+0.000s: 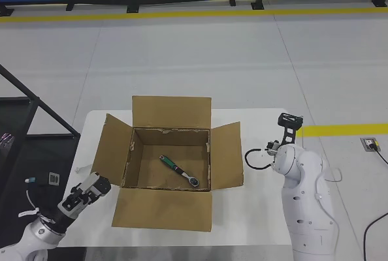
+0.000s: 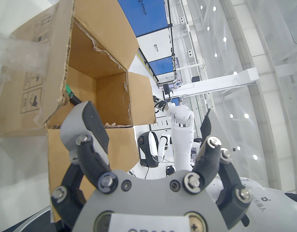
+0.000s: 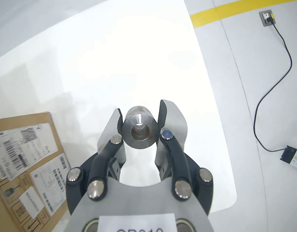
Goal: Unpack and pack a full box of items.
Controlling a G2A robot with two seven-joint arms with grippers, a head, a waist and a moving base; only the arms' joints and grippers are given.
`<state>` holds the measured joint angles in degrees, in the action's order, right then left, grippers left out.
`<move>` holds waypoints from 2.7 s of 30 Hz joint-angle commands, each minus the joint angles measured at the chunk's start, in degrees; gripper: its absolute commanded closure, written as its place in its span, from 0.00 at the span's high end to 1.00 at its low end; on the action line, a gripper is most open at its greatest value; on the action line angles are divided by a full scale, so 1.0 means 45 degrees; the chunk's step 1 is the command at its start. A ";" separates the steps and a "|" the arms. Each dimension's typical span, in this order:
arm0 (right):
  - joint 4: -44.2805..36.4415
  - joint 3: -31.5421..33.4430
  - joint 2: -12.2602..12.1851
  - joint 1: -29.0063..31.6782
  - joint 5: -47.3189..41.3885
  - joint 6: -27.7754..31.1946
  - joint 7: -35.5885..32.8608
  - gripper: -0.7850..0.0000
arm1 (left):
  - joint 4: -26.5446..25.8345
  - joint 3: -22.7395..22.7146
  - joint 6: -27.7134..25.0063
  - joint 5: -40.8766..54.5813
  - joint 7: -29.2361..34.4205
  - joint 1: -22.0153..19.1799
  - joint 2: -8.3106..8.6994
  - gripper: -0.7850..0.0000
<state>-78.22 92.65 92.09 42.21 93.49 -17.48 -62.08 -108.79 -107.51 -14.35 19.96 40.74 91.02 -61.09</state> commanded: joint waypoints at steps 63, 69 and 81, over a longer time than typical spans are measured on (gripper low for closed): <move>-0.2756 -0.8905 0.0853 -0.1711 0.1232 0.0856 0.0833 1.00 | 0.0018 -0.0331 -0.0527 0.0267 -0.0684 0.0887 -0.0026 1.00; 0.3340 -1.0065 0.1793 -0.5199 -0.2244 0.3748 -0.1181 1.00 | 0.0218 -0.0774 -0.0958 0.1036 -0.0982 0.1301 -0.0082 1.00; 1.1904 -1.1656 0.3918 -0.7329 -0.6343 0.5600 0.0728 1.00 | 0.0408 -0.1062 -0.1209 0.1739 -0.1288 0.1511 -0.0135 1.00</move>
<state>-27.41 40.06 109.09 9.38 66.69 7.01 -60.23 -106.96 -112.28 -19.80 27.78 34.94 97.82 -61.70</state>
